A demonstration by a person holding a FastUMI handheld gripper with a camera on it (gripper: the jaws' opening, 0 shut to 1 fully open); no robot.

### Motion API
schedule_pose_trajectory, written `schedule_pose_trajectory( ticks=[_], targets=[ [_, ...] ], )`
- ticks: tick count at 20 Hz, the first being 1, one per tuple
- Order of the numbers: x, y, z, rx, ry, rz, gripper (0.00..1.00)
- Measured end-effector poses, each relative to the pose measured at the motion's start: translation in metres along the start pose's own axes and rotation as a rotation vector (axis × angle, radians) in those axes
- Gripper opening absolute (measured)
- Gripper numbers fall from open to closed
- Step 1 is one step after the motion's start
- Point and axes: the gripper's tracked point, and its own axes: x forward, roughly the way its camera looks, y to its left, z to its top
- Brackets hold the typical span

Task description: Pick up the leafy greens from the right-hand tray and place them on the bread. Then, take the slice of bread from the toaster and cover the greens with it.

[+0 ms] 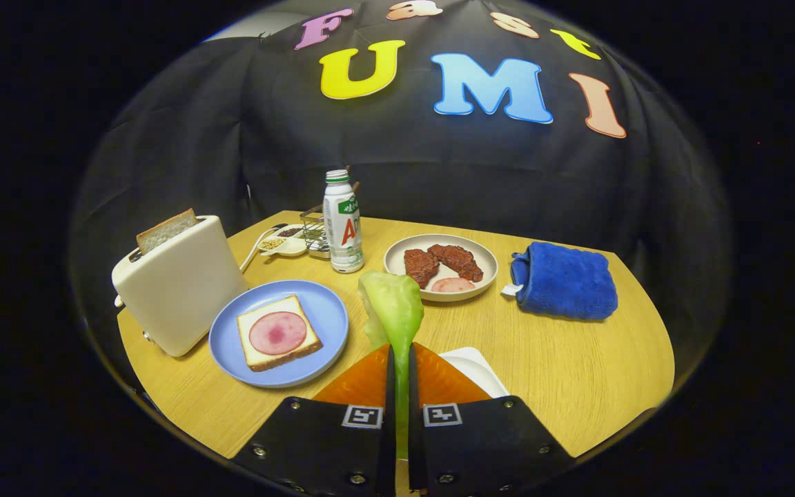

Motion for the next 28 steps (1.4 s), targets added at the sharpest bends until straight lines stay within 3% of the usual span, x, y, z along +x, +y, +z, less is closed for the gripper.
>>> schedule_pose_trajectory(
  ticks=[20,23,25,26,27,28],
  targets=[
    [0.049,0.143,0.026,-0.023,0.011,0.236,0.07],
    [0.059,0.143,0.027,-0.050,0.008,0.211,0.07],
    [0.066,0.144,0.026,-0.055,0.008,0.202,0.12],
    [0.068,0.143,0.023,-0.052,0.016,0.201,0.23],
    [0.068,0.143,0.024,-0.043,0.014,0.209,0.24],
    [0.069,0.143,0.025,-0.035,0.012,0.214,0.31]
  ],
)
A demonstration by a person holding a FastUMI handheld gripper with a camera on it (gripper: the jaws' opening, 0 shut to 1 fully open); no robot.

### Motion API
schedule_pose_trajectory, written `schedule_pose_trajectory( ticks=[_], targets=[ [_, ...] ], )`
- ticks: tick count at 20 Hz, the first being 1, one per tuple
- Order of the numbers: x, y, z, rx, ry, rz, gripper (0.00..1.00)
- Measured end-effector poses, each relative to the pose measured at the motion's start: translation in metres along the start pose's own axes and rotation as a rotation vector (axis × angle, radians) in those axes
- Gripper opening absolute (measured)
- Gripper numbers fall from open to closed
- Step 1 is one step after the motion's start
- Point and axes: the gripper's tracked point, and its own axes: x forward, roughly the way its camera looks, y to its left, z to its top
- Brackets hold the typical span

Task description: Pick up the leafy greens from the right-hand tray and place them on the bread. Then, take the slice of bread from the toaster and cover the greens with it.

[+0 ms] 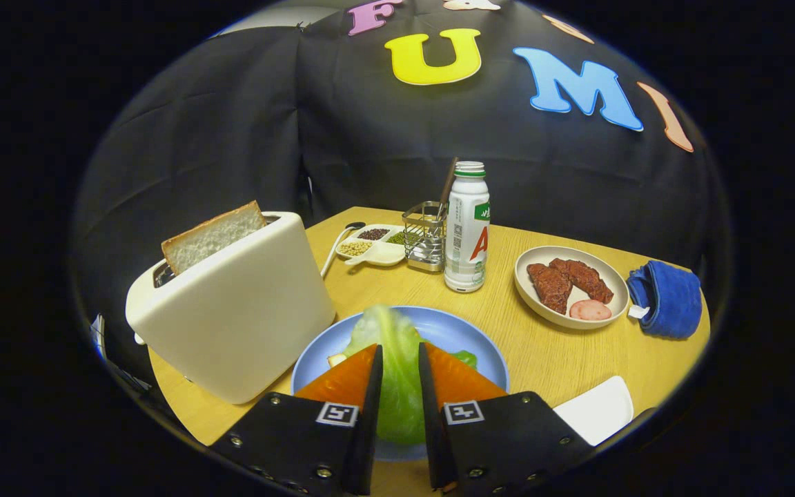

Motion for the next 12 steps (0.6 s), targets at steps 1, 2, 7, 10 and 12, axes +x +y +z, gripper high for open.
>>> schedule_pose_trajectory(
  ticks=[1,2,7,10,12],
  targets=[
    [-0.003,-0.004,0.002,0.003,-0.006,-0.006,0.34],
    [-0.005,-0.005,0.005,0.007,-0.017,-0.007,0.34],
    [-0.028,-0.007,0.019,0.000,-0.081,-0.022,0.36],
    [-0.044,0.000,0.029,-0.013,-0.151,-0.043,0.36],
    [-0.056,0.007,0.037,-0.017,-0.205,-0.057,0.36]
  ],
)
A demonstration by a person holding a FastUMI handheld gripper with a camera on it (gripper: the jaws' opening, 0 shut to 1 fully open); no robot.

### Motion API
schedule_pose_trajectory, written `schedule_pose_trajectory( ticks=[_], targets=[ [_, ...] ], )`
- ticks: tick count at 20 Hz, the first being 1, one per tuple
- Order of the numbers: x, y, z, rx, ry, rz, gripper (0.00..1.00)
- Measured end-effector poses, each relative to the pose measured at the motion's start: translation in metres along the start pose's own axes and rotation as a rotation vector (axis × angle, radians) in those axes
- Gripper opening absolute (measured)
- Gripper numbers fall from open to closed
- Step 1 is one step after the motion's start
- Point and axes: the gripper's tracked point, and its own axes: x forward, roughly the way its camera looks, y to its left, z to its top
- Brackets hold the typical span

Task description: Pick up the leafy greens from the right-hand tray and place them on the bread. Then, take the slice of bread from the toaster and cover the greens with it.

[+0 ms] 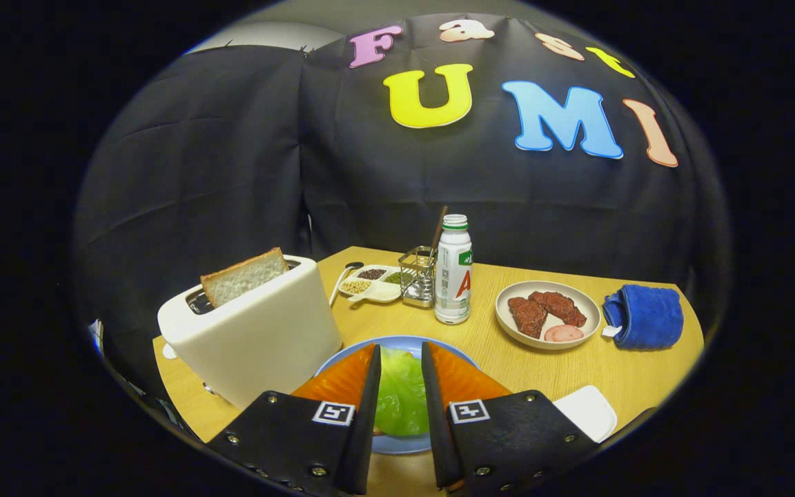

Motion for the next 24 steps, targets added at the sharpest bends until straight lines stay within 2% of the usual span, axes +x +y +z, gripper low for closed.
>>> schedule_pose_trajectory(
  ticks=[3,9,11,14,17,24],
  targets=[
    [-0.015,0.011,0.013,-0.012,-0.084,-0.040,0.36],
    [-0.038,0.040,0.028,-0.003,-0.175,-0.068,0.36],
    [-0.042,0.055,0.026,0.002,-0.174,-0.063,0.36],
    [-0.045,0.088,0.025,0.028,-0.161,0.004,0.36],
    [-0.044,0.114,0.023,0.022,-0.146,0.035,0.36],
    [-0.024,0.171,0.026,-0.054,-0.187,0.028,0.36]
  ],
)
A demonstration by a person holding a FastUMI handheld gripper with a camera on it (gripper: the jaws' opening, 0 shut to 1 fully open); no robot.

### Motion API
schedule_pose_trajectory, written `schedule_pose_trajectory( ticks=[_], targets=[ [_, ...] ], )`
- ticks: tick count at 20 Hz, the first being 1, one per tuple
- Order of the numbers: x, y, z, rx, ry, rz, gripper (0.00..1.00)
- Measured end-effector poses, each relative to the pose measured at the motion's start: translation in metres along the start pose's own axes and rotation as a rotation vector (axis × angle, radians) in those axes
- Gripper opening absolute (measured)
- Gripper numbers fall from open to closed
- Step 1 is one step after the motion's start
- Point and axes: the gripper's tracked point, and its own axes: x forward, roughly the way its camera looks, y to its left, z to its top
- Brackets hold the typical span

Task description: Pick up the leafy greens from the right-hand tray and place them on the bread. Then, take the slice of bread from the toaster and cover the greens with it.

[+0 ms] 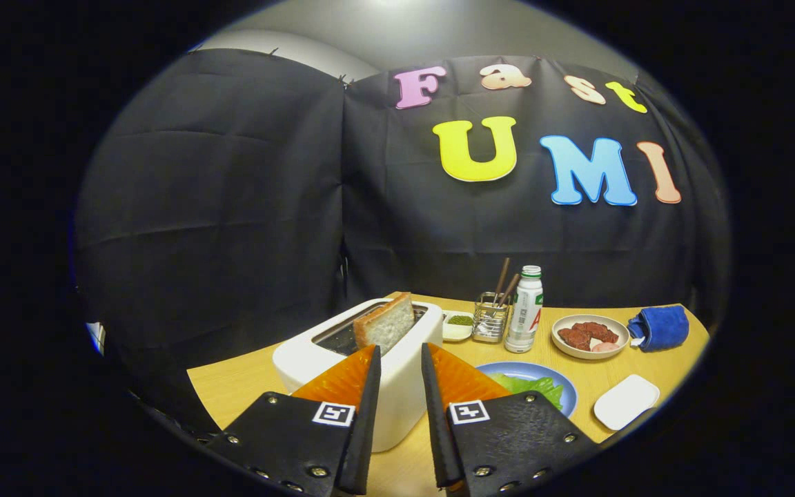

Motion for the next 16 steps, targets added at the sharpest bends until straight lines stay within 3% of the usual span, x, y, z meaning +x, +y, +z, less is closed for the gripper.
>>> schedule_pose_trajectory(
  ticks=[4,13,16],
  targets=[
    [0.026,0.025,-0.001,-0.029,0.026,0.016,0.36],
    [0.075,0.015,-0.001,-0.034,0.072,-0.138,0.35],
    [0.079,0.012,-0.004,-0.029,0.051,-0.142,0.11]
  ],
)
